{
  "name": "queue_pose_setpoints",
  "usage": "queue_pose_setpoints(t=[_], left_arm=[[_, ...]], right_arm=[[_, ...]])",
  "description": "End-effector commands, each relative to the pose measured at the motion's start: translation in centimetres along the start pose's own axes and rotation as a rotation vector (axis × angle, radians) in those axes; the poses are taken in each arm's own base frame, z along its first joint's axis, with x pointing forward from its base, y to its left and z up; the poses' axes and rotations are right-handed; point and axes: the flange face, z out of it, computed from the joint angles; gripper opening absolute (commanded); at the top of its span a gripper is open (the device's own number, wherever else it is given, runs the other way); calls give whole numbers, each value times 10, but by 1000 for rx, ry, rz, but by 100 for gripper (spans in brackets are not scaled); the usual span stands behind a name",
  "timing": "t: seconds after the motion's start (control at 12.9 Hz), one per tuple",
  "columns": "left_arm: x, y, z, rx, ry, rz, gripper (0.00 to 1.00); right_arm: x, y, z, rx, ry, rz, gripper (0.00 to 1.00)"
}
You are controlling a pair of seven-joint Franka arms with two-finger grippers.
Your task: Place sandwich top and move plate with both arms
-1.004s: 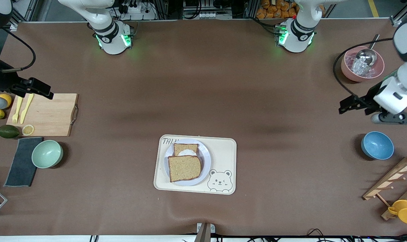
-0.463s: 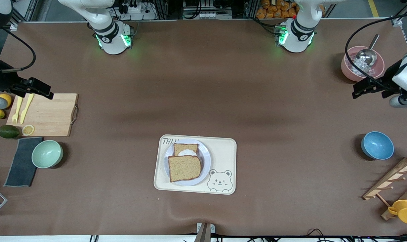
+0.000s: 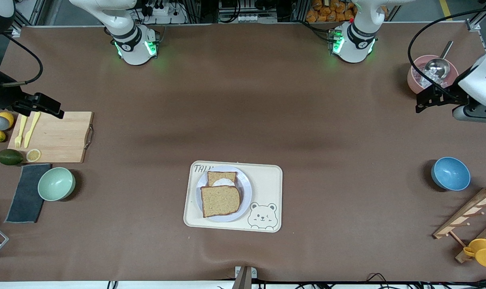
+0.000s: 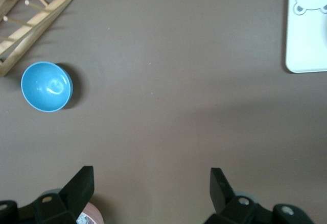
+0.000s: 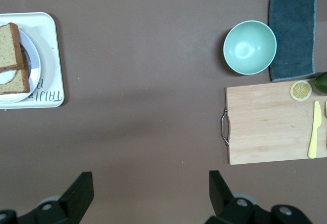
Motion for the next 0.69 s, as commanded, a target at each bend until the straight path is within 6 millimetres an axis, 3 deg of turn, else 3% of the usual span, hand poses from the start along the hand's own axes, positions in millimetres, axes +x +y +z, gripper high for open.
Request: queue_pose_setpoints(t=[0.0,0.62], left_arm=[[-1,8,-12,27,5,18,100],[-5,-2,-10,12,-18,-28,100]], right_arm=[[-2,0,0,-8,4,10,100],[-2,0,2,-9,0,11,100]])
